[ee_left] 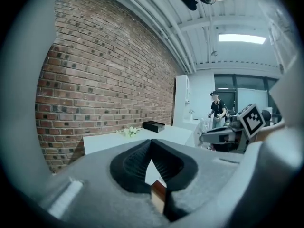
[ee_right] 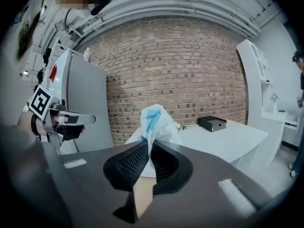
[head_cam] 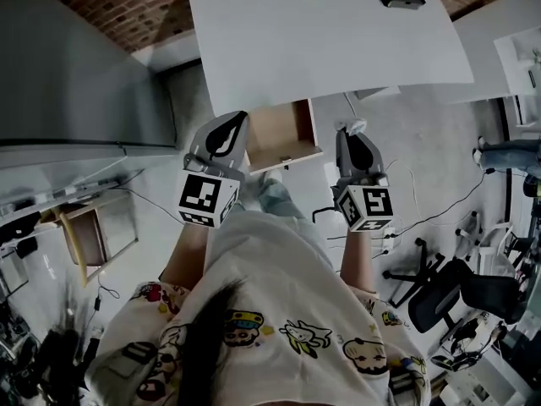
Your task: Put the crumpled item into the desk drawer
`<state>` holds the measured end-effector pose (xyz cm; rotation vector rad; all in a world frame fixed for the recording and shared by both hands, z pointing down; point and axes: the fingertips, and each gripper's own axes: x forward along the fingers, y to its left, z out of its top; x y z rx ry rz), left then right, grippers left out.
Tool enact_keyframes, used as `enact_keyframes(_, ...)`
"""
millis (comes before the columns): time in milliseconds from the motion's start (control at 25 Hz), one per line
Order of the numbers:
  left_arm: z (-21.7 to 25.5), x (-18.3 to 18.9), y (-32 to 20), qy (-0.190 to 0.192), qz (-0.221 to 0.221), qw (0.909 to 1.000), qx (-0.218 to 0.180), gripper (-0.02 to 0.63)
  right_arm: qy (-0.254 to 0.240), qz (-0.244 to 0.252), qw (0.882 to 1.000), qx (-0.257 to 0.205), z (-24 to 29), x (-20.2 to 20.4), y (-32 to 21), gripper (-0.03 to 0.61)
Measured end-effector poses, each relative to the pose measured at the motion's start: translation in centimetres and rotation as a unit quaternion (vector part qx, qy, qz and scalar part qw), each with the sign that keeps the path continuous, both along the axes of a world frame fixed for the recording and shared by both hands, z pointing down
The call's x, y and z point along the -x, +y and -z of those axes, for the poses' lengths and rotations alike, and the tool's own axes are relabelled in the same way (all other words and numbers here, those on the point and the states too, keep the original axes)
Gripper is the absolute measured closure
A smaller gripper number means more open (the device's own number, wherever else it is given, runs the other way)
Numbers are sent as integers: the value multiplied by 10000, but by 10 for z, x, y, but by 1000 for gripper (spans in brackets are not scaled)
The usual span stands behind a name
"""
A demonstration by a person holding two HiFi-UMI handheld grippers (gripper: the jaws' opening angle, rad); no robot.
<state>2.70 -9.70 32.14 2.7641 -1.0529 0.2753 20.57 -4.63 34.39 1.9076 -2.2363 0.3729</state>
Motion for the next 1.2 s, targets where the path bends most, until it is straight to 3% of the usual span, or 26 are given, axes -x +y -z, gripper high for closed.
enact_keyframes(200,-8,-11,-19,-16,433,9991,27,614,58,536,9985,-7,-5,-13,-37,552)
enact_keyframes(520,-9,-9,-20,-47,741,9972,68,614,-16,845,9964,37,-7,-14,-49,552)
enact_keyframes(1200,-26,7,-24,-85,577,9979,288,614,-21,733,9968,313,-24,4,-51,552)
